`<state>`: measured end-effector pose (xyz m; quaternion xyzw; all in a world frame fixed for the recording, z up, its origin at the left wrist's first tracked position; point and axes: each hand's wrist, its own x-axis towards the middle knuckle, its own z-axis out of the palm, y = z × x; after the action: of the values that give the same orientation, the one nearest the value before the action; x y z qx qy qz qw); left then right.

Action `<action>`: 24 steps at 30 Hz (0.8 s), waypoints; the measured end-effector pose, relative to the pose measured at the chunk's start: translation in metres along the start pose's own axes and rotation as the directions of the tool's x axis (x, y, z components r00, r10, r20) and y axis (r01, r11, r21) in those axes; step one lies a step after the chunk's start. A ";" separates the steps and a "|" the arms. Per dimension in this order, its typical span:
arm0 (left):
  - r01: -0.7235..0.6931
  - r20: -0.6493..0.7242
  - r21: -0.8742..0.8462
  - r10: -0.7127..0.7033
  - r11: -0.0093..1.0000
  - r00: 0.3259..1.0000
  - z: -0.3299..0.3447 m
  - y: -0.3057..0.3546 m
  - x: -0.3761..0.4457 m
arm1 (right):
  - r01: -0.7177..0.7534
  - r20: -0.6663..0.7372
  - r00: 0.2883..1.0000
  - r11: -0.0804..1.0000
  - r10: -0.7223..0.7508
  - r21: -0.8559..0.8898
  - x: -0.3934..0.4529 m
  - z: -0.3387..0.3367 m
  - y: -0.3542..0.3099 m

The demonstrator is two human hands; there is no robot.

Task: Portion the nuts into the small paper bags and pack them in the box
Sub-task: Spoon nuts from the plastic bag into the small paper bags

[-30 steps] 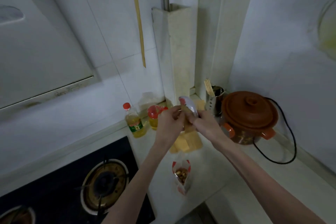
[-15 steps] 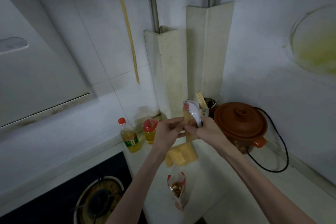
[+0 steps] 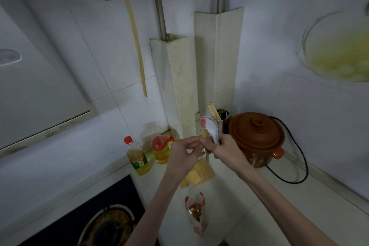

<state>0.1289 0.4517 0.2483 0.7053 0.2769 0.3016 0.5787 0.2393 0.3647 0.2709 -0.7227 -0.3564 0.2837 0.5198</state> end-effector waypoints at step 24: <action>0.081 -0.048 -0.004 -0.081 0.997 0.996 -0.047 -0.012 -0.020 | 0.089 -0.042 0.993 0.940 -0.109 -0.328 -0.019 0.064 0.007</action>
<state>0.0798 0.4696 0.2410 0.6854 0.3189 0.2952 0.5842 0.1793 0.3828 0.2454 -0.7880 -0.4186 0.1726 0.4172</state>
